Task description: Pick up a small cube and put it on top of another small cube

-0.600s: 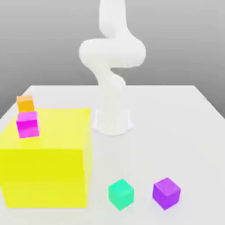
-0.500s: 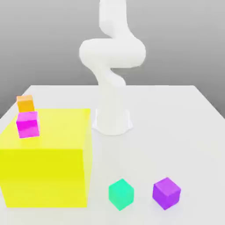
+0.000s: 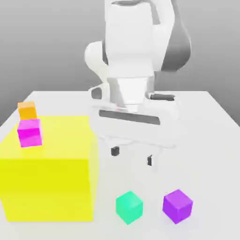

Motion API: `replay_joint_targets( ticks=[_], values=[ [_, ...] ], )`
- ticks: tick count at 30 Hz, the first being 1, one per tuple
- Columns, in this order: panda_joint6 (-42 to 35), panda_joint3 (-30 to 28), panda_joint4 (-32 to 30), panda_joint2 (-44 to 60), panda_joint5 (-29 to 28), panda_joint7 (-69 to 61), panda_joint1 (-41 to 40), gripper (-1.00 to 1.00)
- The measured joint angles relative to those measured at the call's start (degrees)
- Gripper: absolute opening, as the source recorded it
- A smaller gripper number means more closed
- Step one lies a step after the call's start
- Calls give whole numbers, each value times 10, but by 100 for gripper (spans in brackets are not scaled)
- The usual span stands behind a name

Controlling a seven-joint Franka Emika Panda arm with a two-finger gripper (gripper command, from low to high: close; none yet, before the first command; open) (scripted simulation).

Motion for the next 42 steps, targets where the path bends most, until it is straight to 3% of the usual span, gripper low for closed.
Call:
replay_joint_targets(
  ticks=[4, 10, 11, 18, 24, 32, 37, 42],
  values=[
    [47, -16, -32, 83, -47, 116, 13, 0],
    [144, -55, -18, 208, -87, 162, 44, 0],
    [153, -59, -16, 218, -88, 163, 47, -100],
    [153, -58, -17, 216, -89, 164, 46, -100],
    [66, -37, -37, 108, -60, 138, 37, -100],
    [-14, -35, -40, -42, -181, -37, 39, -100],
    [-114, -84, -28, -145, -240, -148, -10, -100],
    [-239, -176, -7, -219, -211, -231, -79, -100]
  ],
)
